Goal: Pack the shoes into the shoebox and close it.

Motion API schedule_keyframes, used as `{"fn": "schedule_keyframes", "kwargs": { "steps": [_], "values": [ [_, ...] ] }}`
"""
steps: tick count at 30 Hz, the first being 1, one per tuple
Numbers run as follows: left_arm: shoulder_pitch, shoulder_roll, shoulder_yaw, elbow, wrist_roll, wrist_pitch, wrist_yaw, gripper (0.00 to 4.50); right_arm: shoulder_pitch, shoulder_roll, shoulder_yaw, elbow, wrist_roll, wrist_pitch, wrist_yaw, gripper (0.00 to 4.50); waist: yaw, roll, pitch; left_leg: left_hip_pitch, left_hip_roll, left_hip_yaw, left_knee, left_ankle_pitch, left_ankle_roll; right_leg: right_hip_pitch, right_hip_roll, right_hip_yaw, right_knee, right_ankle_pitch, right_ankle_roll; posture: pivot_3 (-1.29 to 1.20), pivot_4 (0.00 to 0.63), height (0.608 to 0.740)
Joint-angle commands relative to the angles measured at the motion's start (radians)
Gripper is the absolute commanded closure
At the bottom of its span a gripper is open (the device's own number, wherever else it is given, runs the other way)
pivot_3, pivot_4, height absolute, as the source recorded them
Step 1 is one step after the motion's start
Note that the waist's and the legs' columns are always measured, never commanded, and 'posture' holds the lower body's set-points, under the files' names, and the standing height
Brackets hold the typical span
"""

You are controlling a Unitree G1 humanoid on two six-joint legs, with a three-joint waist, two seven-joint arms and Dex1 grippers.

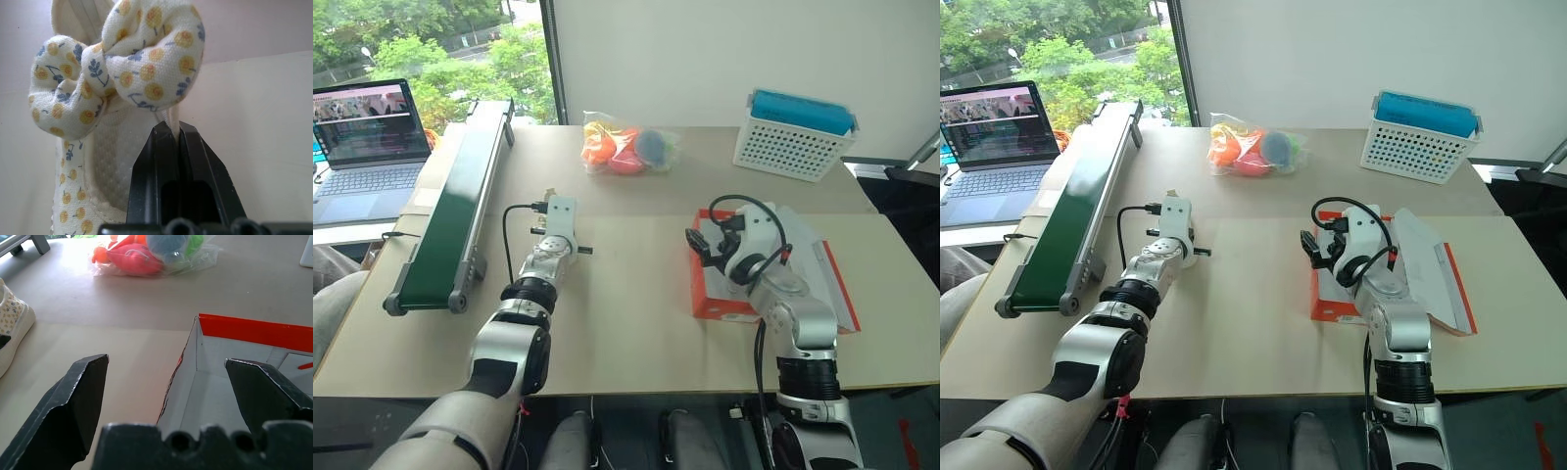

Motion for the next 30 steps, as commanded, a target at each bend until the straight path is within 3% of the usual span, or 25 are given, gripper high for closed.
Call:
{"fn": "schedule_keyframes", "kwargs": {
  "steps": [1,7,15,19,22,27,30],
  "values": [
    [0.008,-0.011,0.046,-0.049,-0.052,-0.078,-0.023,4.47,-0.006,-0.008,-0.013,-0.031,0.006,-0.023,-0.005,0.00,0.001,0.000,0.000,0.000,0.000,0.000,0.000,0.000,0.000,0.000,0.000,0.000,0.000,0.000,0.000,0.00,0.150,0.705],
    [0.066,-0.103,0.058,-0.299,-0.157,-0.191,-0.170,4.47,-0.007,-0.006,-0.008,-0.023,0.005,-0.023,-0.004,0.00,0.014,0.000,0.000,-0.005,0.000,-0.001,0.001,0.001,-0.002,-0.003,-0.001,-0.001,0.002,0.000,0.000,0.00,0.150,0.705],
    [0.208,-0.214,-0.017,-0.709,-0.312,0.046,-0.339,4.47,-0.063,0.025,-0.079,-0.017,0.075,0.048,-0.039,0.00,0.016,0.000,0.000,-0.008,0.000,0.000,0.003,0.002,-0.004,-0.003,0.000,-0.001,0.001,0.000,0.000,0.00,0.150,0.705],
    [0.264,-0.215,-0.065,-0.799,-0.324,0.125,-0.372,4.47,-0.165,0.045,-0.216,-0.033,0.235,0.218,-0.084,0.00,0.007,0.000,0.000,-0.007,0.000,-0.001,0.003,0.000,0.001,-0.004,0.000,-0.001,0.001,0.000,0.000,0.00,0.150,0.705],
    [0.303,-0.208,-0.113,-0.848,-0.319,0.163,-0.406,4.47,-0.310,0.041,-0.404,0.019,0.427,0.478,-0.160,0.00,0.004,0.000,0.000,-0.007,0.000,-0.001,0.003,0.000,0.001,-0.004,0.001,-0.001,0.004,0.000,0.000,0.00,0.150,0.705],
    [0.317,-0.212,-0.150,-0.883,-0.327,0.189,-0.438,4.47,-0.432,0.035,-0.546,0.121,0.508,0.738,-0.242,0.00,0.006,0.000,0.000,-0.007,0.000,-0.001,0.002,0.000,0.002,-0.003,0.000,-0.001,0.003,0.000,0.000,0.00,0.150,0.705],
    [0.319,-0.219,-0.164,-0.891,-0.331,0.201,-0.451,4.47,-0.454,0.019,-0.531,0.185,0.483,0.806,-0.250,0.00,0.008,0.001,0.000,-0.007,0.000,-0.001,0.002,0.000,0.002,-0.003,0.000,-0.001,0.003,0.000,0.000,0.00,0.150,0.705]
  ]
}}
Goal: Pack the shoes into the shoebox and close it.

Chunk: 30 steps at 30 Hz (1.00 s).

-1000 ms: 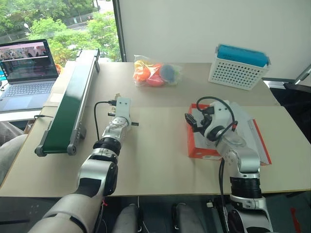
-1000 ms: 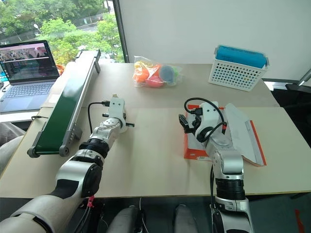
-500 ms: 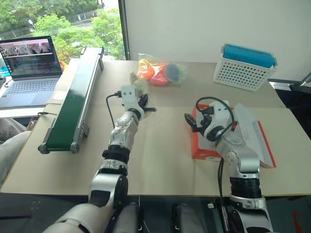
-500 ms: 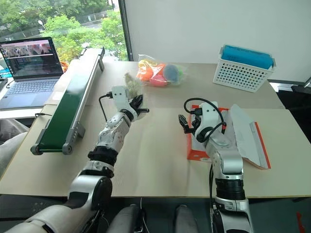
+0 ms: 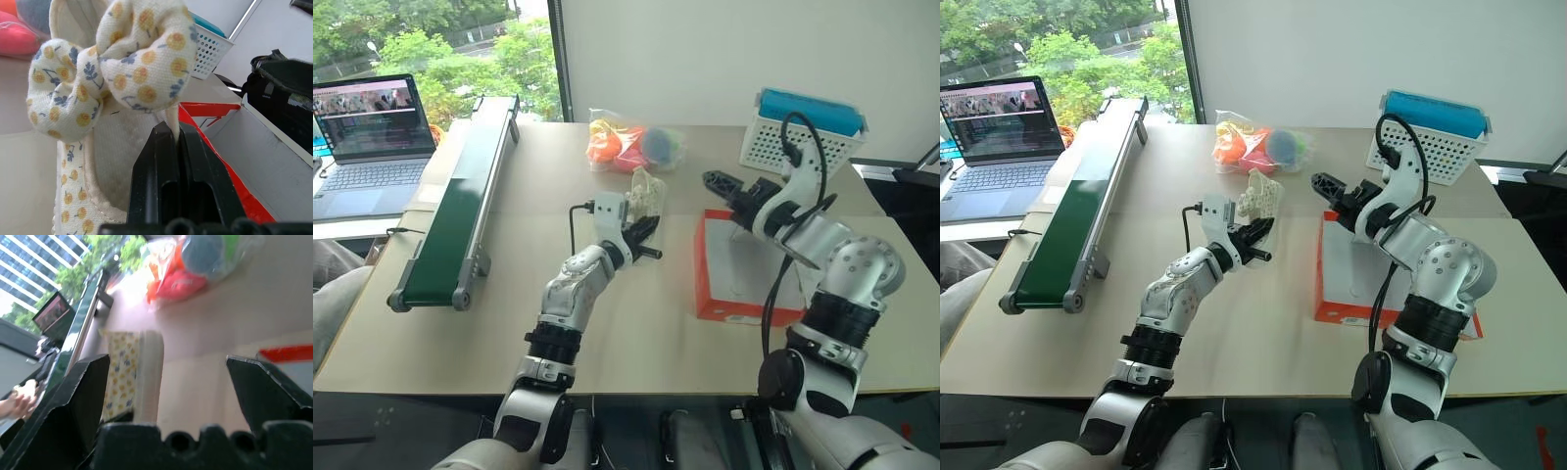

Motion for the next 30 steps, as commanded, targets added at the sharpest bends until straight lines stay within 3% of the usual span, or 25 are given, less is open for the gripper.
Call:
{"fn": "schedule_keyframes", "kwargs": {
  "steps": [1,17,29,30],
  "values": [
    [-0.013,-0.017,-0.025,-0.062,-0.018,0.004,-0.030,4.47,-0.034,-0.023,0.004,0.046,0.003,0.085,-0.008,0.00,0.000,0.000,0.000,0.000,0.000,0.000,0.000,0.000,0.000,0.000,0.000,0.000,0.000,0.000,0.000,0.00,0.150,0.705],
    [0.028,-0.025,-0.083,-0.145,-0.057,0.101,-0.104,4.47,-0.144,-0.033,-0.040,0.254,0.028,0.052,0.048,0.00,-0.004,0.000,0.000,0.000,0.000,0.000,0.000,0.000,0.000,0.000,0.000,0.000,0.000,0.000,0.000,0.00,0.150,0.705],
    [0.024,-0.022,-0.079,-0.145,-0.055,0.099,-0.094,4.47,-0.103,0.010,-0.013,0.191,0.024,0.048,0.039,0.00,-0.004,0.000,0.000,0.000,0.000,0.000,0.000,0.000,0.000,0.000,0.000,0.000,-0.001,0.000,0.000,0.00,0.150,0.705],
    [0.024,-0.022,-0.080,-0.145,-0.055,0.099,-0.094,4.49,-0.098,0.011,-0.007,0.183,0.024,0.045,0.040,0.26,-0.004,0.000,0.000,0.000,0.000,0.000,0.000,0.000,0.000,0.000,0.000,0.000,-0.001,0.000,0.000,0.00,0.150,0.705]
  ]
}}
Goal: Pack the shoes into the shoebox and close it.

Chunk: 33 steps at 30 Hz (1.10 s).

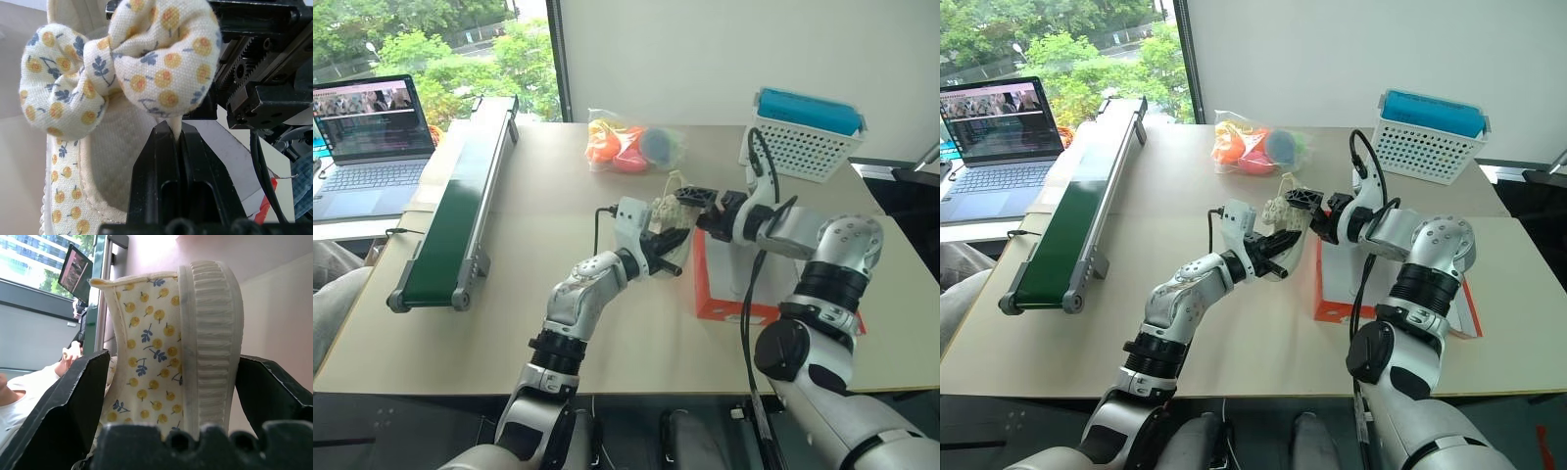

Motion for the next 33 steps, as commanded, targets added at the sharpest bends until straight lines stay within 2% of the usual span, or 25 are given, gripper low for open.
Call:
{"fn": "schedule_keyframes", "kwargs": {
  "steps": [1,2,3,5,7,8,10,12,17,19,20,23,28,33],
  "values": [
    [-0.015,-0.009,-0.005,-0.050,-0.010,-0.007,-0.004,4.50,0.013,0.011,0.022,-0.060,0.017,-0.014,0.012,0.52,0.000,0.000,0.000,0.000,0.000,0.000,0.000,0.000,0.000,0.000,0.000,0.000,0.000,0.000,0.000,0.00,0.150,0.705],
    [-0.014,-0.008,-0.006,-0.051,-0.009,-0.008,-0.003,4.50,0.019,0.017,0.021,-0.070,0.020,-0.016,0.009,0.74,0.000,0.000,0.000,0.000,0.000,0.000,0.000,0.000,0.000,0.000,0.000,0.000,0.000,0.000,0.000,0.00,0.150,0.705],
    [-0.013,-0.007,-0.008,-0.052,-0.007,-0.009,-0.002,4.50,0.024,0.021,0.021,-0.080,0.022,-0.017,0.008,1.16,0.000,0.000,0.000,0.000,0.000,0.000,0.000,0.000,0.000,0.000,0.000,0.000,0.000,0.000,0.000,0.00,0.150,0.705],
    [-0.013,-0.007,-0.007,-0.051,-0.007,-0.010,-0.002,4.50,0.028,0.029,0.020,-0.089,0.023,-0.019,0.006,1.61,0.000,0.000,0.000,0.000,0.000,0.000,0.000,0.000,0.000,0.000,0.000,0.000,0.000,0.000,0.000,0.00,0.150,0.705],
    [-0.013,-0.006,-0.006,-0.048,-0.005,-0.012,-0.002,4.50,0.029,0.032,0.019,-0.090,0.022,-0.024,0.006,2.36,0.000,0.000,0.000,0.000,0.000,0.000,0.000,0.000,0.000,0.000,0.000,0.000,0.000,0.000,0.000,0.00,0.150,0.705],
    [-0.012,-0.006,-0.008,-0.049,-0.003,-0.013,-0.001,4.50,0.029,0.034,0.017,-0.090,0.023,-0.026,0.004,2.56,0.000,0.000,0.000,0.000,0.000,0.000,0.000,0.000,0.000,0.000,0.000,0.000,0.000,0.000,0.000,0.00,0.150,0.705],
    [-0.011,-0.006,-0.008,-0.049,-0.001,-0.013,0.001,4.50,0.027,0.039,0.008,-0.092,0.028,-0.029,-0.002,3.23,0.000,0.000,0.000,0.000,0.000,0.000,0.000,0.000,0.000,0.000,0.000,0.000,0.000,0.000,0.000,0.00,0.150,0.705],
    [-0.011,0.000,-0.017,-0.043,0.014,-0.011,0.007,4.50,0.024,0.044,-0.002,-0.096,0.027,-0.041,-0.014,3.65,0.000,0.000,0.000,0.000,0.000,0.000,0.000,0.000,0.000,0.000,0.000,0.000,0.000,0.000,0.000,0.00,0.150,0.705],
    [-0.006,0.024,-0.051,-0.023,0.072,-0.046,0.014,4.50,0.012,0.074,-0.050,-0.119,0.045,-0.086,-0.063,3.65,0.000,0.000,0.000,0.000,0.000,0.000,0.000,0.000,0.000,0.000,0.000,0.000,0.000,0.000,0.000,0.00,0.150,0.705],
    [-0.002,0.026,-0.050,-0.019,0.078,-0.078,0.008,3.84,0.009,0.094,-0.076,-0.134,0.053,-0.109,-0.090,3.66,0.000,0.000,0.000,0.000,0.000,0.000,0.000,0.000,0.000,0.000,0.000,0.000,0.000,0.000,0.000,0.00,0.150,0.705],
    [-0.002,0.031,-0.055,-0.019,0.087,-0.087,0.005,3.67,0.010,0.102,-0.084,-0.142,0.054,-0.118,-0.101,3.66,0.000,0.000,0.000,0.000,0.000,0.000,0.000,0.000,0.000,0.000,0.000,0.000,0.000,0.000,0.000,0.00,0.150,0.705],
    [0.000,0.043,-0.071,-0.032,0.108,-0.112,-0.003,2.58,0.014,0.117,-0.105,-0.171,0.047,-0.171,-0.144,3.66,0.000,0.000,0.000,0.000,0.000,0.000,0.000,0.000,0.000,0.000,0.000,0.000,0.000,0.000,0.000,0.00,0.150,0.705],
    [0.020,0.055,-0.066,-0.097,0.104,-0.133,-0.005,2.58,-0.004,0.018,-0.109,-0.154,-0.002,-0.261,-0.202,3.66,0.006,0.001,0.000,0.000,0.000,0.000,0.000,0.000,0.000,0.000,0.000,0.000,0.000,0.000,0.000,0.00,0.150,0.705],
    [0.074,0.086,-0.091,-0.166,0.111,-0.124,-0.023,2.58,-0.089,-0.167,-0.087,-0.096,-0.008,-0.124,-0.231,3.66,0.002,0.004,0.002,-0.001,0.000,0.001,-0.001,0.000,0.000,-0.001,0.000,0.000,-0.001,0.000,0.000,0.00,0.150,0.705]
  ]
}}
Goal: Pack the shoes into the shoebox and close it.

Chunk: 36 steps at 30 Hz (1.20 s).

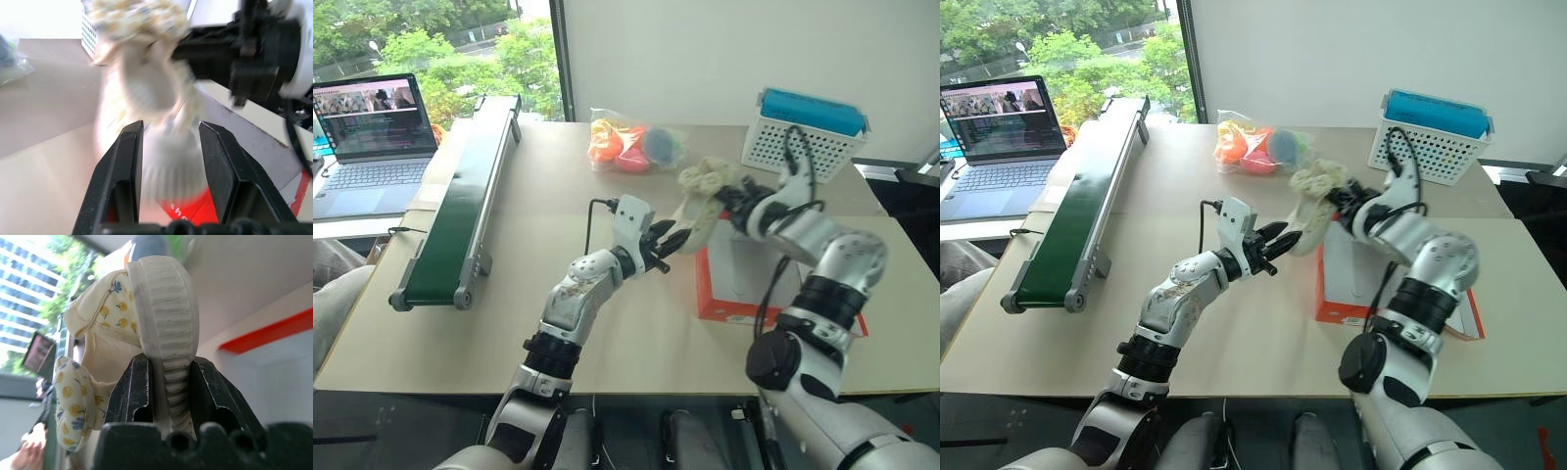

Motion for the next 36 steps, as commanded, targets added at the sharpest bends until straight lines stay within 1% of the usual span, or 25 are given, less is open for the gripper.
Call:
{"fn": "schedule_keyframes", "kwargs": {
  "steps": [1,3,5,7,9,11,17,22,28,35,36],
  "values": [
    [0.017,0.013,-0.029,-0.078,0.006,-0.022,-0.026,2.58,-0.077,-0.090,0.022,-0.011,0.016,0.110,-0.007,3.66,-0.002,0.000,0.000,0.000,0.000,0.000,-0.001,0.000,0.000,0.000,0.000,0.000,0.000,0.000,0.000,0.00,0.150,0.705],
    [0.040,0.058,-0.068,-0.121,0.017,-0.061,-0.091,2.58,-0.097,-0.157,0.056,0.001,0.000,0.219,0.007,3.66,-0.007,0.001,0.000,0.000,0.001,0.000,-0.001,0.000,0.000,0.000,0.001,0.000,-0.001,0.000,0.000,0.00,0.150,0.705],
    [0.066,0.125,-0.091,-0.173,-0.002,-0.086,-0.191,2.58,-0.105,-0.226,0.111,0.018,-0.018,0.322,0.019,3.66,-0.008,0.001,0.000,0.000,0.001,0.000,-0.001,0.000,0.000,0.000,0.001,0.001,-0.001,0.000,0.000,0.00,0.150,0.705],
    [0.076,0.183,-0.104,-0.195,-0.007,-0.110,-0.260,2.58,-0.083,-0.279,0.186,0.029,-0.003,0.349,0.041,3.66,-0.007,0.001,0.000,0.000,0.001,0.000,-0.001,0.000,0.000,0.000,0.000,0.001,-0.002,0.000,-0.001,0.00,0.150,0.705],
    [0.064,0.260,-0.111,-0.192,0.003,-0.153,-0.347,2.58,-0.031,-0.331,0.287,0.044,0.011,0.349,0.064,3.66,-0.006,0.002,0.000,0.000,0.001,0.000,-0.001,0.000,0.000,-0.001,0.000,0.001,-0.003,0.000,-0.001,0.00,0.150,0.705],
    [0.049,0.308,-0.114,-0.177,0.012,-0.192,-0.401,2.58,0.006,-0.371,0.354,0.055,0.004,0.349,0.087,3.66,-0.005,0.002,0.000,0.001,0.001,0.000,0.000,0.000,0.000,0.000,0.000,0.001,-0.004,0.000,-0.001,0.00,0.150,0.705],
    [0.015,0.331,-0.112,-0.117,0.026,-0.263,-0.454,2.58,0.049,-0.453,0.461,0.091,-0.019,0.349,0.173,3.66,0.001,0.002,0.000,0.000,0.000,0.001,0.000,0.000,0.002,0.000,-0.001,0.001,-0.006,0.000,0.000,0.00,0.150,0.705],
    [0.026,0.313,-0.132,-0.111,0.039,-0.277,-0.462,2.58,0.079,-0.495,0.560,0.145,-0.111,0.298,0.260,3.66,0.002,0.002,0.000,0.000,0.000,0.001,0.000,0.000,0.002,0.001,0.000,0.000,-0.008,0.000,0.000,0.00,0.150,0.705],
    [0.054,0.305,-0.145,-0.140,0.045,-0.273,-0.458,2.58,0.109,-0.515,0.670,0.177,-0.182,0.247,0.379,3.66,0.000,0.002,0.000,0.000,0.001,0.000,0.000,0.000,0.002,0.001,0.000,0.001,-0.009,0.000,0.000,0.00,0.150,0.705],
    [0.056,0.303,-0.141,-0.145,0.053,-0.275,-0.446,2.58,0.133,-0.503,0.721,0.246,-0.255,0.174,0.467,3.66,0.005,0.002,0.000,0.000,0.000,0.000,0.000,0.000,0.003,0.002,0.000,0.000,-0.010,0.001,0.001,0.00,0.150,0.705],
    [0.056,0.303,-0.140,-0.147,0.053,-0.275,-0.445,2.56,0.135,-0.498,0.717,0.252,-0.262,0.168,0.474,3.27,0.006,0.002,0.000,0.000,0.000,0.000,0.000,0.000,0.003,0.002,0.000,0.000,-0.010,0.001,0.001,0.00,0.150,0.705]
  ]
}}
